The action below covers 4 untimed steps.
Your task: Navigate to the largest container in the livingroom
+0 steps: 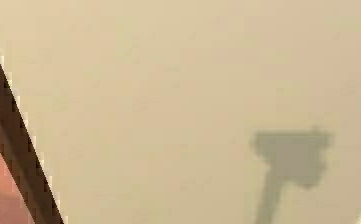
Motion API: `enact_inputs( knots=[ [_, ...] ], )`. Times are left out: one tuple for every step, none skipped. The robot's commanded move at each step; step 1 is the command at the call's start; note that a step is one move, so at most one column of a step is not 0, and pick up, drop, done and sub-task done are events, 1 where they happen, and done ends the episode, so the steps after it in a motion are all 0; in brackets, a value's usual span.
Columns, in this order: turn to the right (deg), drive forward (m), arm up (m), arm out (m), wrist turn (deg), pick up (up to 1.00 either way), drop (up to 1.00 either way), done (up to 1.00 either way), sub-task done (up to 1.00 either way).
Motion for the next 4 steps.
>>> enact_inputs(
  knots=[
    [-45.0,0.00,0.00,0.00,0.0,0.00,0.00,0.00,0.00],
    [-30.0,0.00,0.00,0.00,0.0,0.00,0.00,0.00,0.00],
    [0.0,0.60,0.00,0.00,0.0,0.00,0.00,0.00,0.00],
    [-3.0,0.00,0.00,0.00,0.0,0.00,0.00,0.00,0.00]
  ],
)
